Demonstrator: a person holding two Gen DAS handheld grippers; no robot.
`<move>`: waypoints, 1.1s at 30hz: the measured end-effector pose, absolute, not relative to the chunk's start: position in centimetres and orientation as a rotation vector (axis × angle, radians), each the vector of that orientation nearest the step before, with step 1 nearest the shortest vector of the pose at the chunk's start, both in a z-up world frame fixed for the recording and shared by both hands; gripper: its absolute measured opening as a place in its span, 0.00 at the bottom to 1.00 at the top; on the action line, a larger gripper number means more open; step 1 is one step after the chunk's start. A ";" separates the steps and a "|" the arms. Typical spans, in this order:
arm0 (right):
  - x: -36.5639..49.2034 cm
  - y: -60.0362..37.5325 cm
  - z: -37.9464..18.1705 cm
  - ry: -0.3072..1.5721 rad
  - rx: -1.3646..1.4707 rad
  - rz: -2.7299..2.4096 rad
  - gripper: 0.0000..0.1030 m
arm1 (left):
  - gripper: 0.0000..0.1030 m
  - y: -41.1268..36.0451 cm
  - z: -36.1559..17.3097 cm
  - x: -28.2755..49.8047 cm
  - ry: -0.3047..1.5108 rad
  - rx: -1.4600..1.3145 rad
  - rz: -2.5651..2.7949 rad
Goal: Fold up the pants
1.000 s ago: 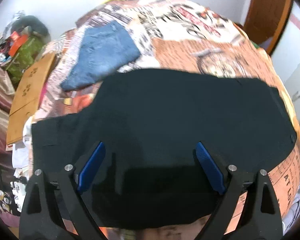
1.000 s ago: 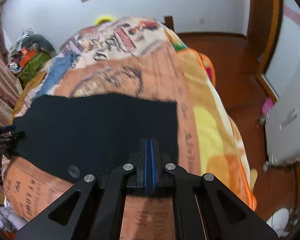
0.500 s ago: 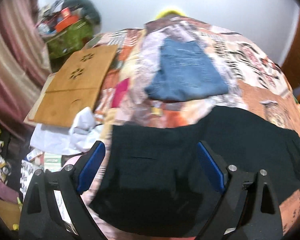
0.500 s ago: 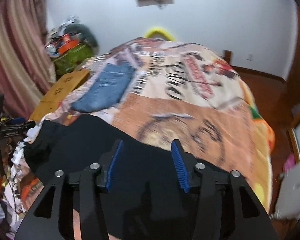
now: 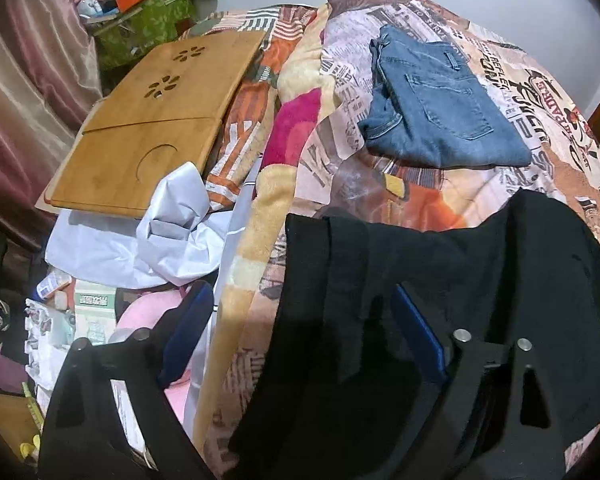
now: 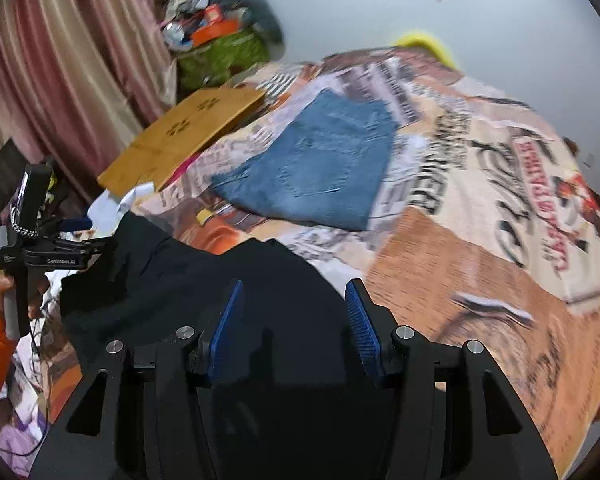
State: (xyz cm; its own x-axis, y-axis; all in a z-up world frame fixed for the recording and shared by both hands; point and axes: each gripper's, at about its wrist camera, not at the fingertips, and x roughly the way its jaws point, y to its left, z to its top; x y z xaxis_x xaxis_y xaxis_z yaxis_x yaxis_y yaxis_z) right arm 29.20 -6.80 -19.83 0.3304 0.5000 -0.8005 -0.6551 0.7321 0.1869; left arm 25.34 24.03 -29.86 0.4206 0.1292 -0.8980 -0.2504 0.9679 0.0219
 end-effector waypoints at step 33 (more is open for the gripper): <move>31.6 1.3 -23.8 0.926 -0.331 0.828 0.03 | 0.24 22.9 -30.1 28.5 1.052 -0.028 0.208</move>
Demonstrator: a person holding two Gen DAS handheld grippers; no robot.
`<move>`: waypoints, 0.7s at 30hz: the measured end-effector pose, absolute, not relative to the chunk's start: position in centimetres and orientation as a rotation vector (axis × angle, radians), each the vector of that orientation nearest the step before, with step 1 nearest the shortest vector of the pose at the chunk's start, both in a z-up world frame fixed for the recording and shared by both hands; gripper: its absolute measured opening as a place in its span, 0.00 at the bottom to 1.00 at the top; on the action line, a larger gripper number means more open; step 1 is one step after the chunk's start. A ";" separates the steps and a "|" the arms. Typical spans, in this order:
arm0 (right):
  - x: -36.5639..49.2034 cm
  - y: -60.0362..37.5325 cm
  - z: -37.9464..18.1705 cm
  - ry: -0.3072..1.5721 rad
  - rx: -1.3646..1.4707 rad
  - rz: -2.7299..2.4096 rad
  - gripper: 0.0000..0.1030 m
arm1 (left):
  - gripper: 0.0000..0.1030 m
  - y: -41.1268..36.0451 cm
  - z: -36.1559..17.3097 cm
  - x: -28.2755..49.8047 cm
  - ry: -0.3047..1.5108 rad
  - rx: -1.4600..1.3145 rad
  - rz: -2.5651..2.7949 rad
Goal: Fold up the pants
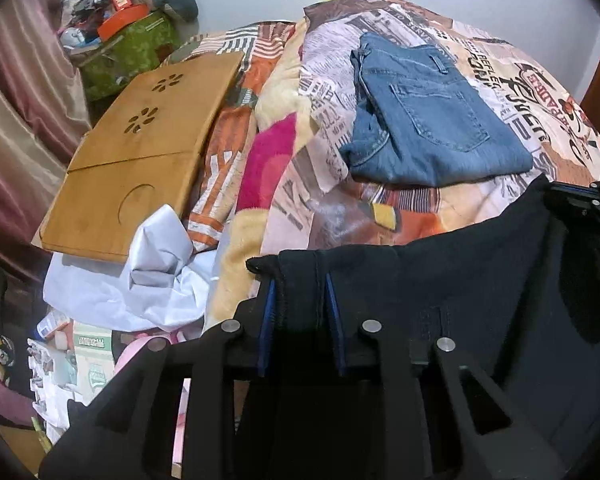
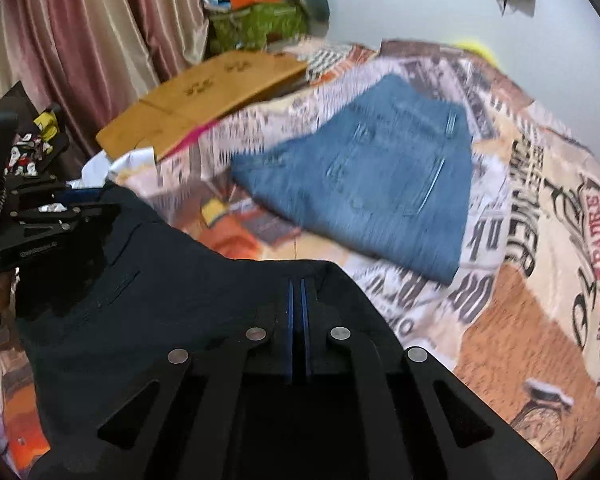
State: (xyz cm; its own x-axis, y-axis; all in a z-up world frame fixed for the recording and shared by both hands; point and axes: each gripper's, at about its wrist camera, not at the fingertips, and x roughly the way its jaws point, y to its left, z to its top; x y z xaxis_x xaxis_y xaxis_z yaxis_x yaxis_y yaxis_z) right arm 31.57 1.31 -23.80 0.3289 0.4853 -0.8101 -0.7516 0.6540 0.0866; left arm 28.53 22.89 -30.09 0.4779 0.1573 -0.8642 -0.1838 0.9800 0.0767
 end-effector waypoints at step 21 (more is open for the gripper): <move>35.7 -5.6 -21.3 0.984 -0.106 0.651 0.05 | 0.53 23.5 -25.7 27.6 0.978 -0.064 0.165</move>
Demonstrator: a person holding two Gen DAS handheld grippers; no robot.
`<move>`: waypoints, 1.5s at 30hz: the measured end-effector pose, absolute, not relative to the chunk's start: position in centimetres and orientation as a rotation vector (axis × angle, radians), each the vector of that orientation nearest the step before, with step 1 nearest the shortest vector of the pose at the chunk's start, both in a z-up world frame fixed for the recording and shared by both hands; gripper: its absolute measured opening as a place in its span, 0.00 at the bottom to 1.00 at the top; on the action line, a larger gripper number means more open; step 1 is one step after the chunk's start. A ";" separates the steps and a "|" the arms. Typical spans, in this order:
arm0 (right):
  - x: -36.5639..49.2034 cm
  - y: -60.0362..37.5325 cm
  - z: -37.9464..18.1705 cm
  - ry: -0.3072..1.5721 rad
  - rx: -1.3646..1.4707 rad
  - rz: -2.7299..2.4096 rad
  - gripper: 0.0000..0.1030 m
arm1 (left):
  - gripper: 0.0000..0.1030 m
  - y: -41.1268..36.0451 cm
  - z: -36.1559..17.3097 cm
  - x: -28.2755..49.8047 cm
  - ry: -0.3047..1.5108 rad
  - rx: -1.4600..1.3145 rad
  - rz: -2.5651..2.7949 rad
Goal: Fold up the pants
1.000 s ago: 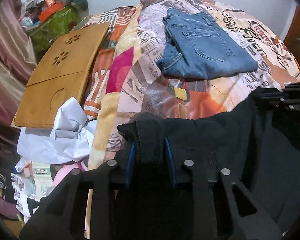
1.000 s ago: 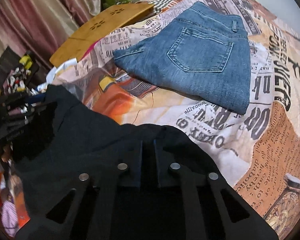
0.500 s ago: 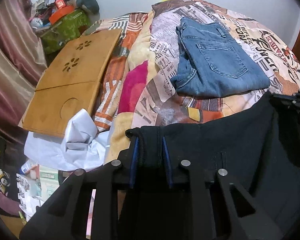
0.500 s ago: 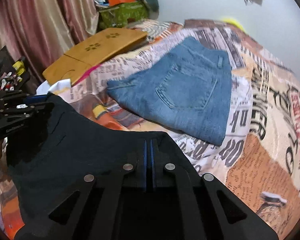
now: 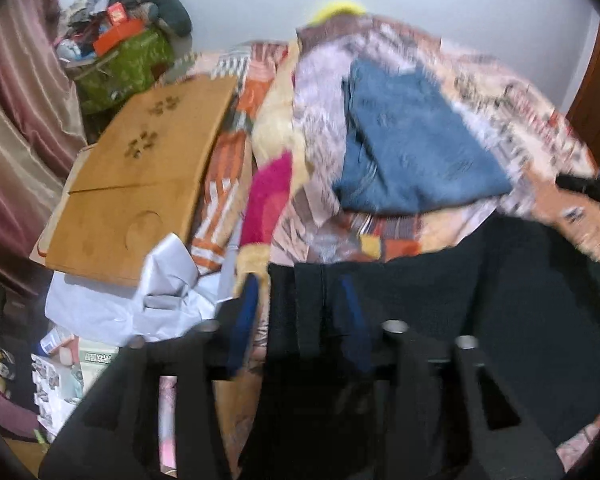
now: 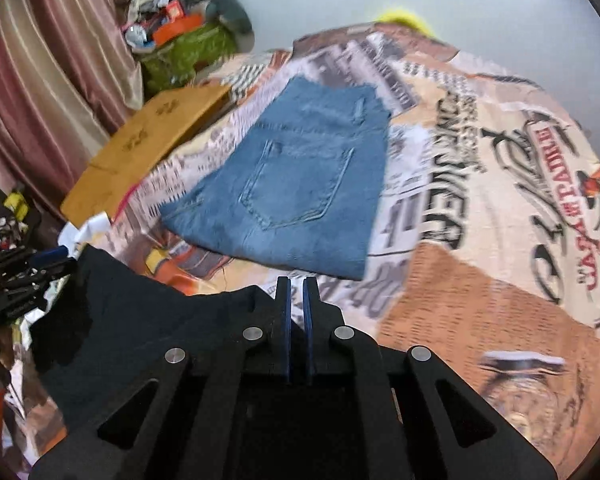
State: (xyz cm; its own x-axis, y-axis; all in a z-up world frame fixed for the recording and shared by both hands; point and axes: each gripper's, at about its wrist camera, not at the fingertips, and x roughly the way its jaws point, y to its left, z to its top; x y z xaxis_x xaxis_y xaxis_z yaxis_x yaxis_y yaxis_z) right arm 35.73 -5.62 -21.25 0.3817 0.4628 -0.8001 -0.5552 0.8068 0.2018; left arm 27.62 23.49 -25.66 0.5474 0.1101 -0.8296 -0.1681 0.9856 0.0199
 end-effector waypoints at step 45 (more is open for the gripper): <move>18.6 -21.0 -25.1 1.091 -0.027 0.502 0.48 | 0.28 24.4 -32.4 18.9 1.081 -0.132 0.368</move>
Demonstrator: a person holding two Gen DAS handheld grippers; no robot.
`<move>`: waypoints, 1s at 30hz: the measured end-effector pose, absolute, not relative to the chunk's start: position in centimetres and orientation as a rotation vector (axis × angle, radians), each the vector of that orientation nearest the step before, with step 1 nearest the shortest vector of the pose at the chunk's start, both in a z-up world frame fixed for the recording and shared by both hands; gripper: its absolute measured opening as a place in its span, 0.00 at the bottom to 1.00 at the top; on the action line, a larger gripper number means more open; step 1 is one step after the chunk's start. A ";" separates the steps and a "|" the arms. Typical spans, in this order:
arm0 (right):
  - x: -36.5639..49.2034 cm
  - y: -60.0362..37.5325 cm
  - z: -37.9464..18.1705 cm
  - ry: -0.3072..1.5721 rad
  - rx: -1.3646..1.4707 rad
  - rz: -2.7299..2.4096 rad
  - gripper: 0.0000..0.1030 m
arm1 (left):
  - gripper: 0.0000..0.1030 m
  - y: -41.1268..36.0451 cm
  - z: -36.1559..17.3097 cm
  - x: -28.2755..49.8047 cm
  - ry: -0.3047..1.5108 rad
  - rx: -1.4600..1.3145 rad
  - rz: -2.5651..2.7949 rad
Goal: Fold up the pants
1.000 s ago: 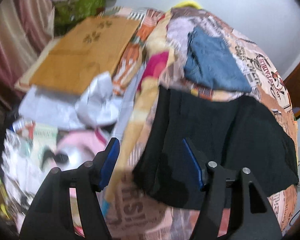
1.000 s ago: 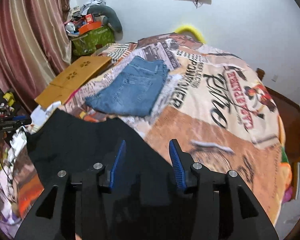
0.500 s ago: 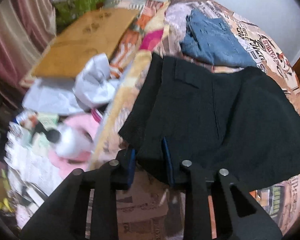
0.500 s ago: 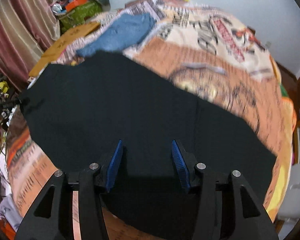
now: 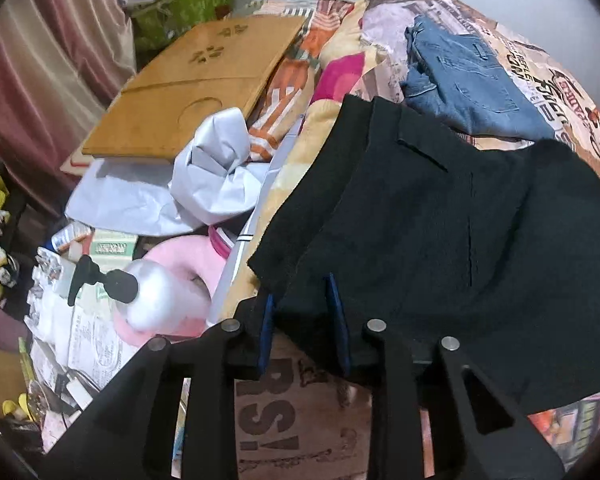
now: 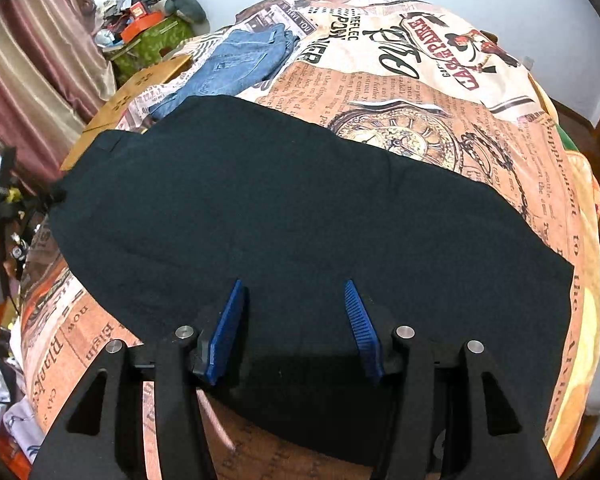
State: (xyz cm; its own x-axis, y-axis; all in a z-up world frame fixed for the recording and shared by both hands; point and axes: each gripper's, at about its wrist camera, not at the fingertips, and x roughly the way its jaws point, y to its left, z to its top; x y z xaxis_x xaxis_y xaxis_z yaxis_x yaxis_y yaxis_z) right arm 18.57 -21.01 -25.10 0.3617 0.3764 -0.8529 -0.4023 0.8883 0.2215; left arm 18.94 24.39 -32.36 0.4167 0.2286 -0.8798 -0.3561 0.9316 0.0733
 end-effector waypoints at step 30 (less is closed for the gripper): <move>10.6 -41.2 -26.7 1.136 0.458 0.009 0.53 | 0.61 -2.1 -27.9 26.9 1.110 0.105 -0.230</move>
State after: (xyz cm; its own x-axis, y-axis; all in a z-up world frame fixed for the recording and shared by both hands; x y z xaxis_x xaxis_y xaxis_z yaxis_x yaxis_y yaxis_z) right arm 10.59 -41.22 -26.71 0.4316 0.2360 -0.8706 0.2220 0.9077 0.3561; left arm 26.89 -2.08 -27.92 0.4241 -0.1316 -0.8960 0.2356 0.9714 -0.0311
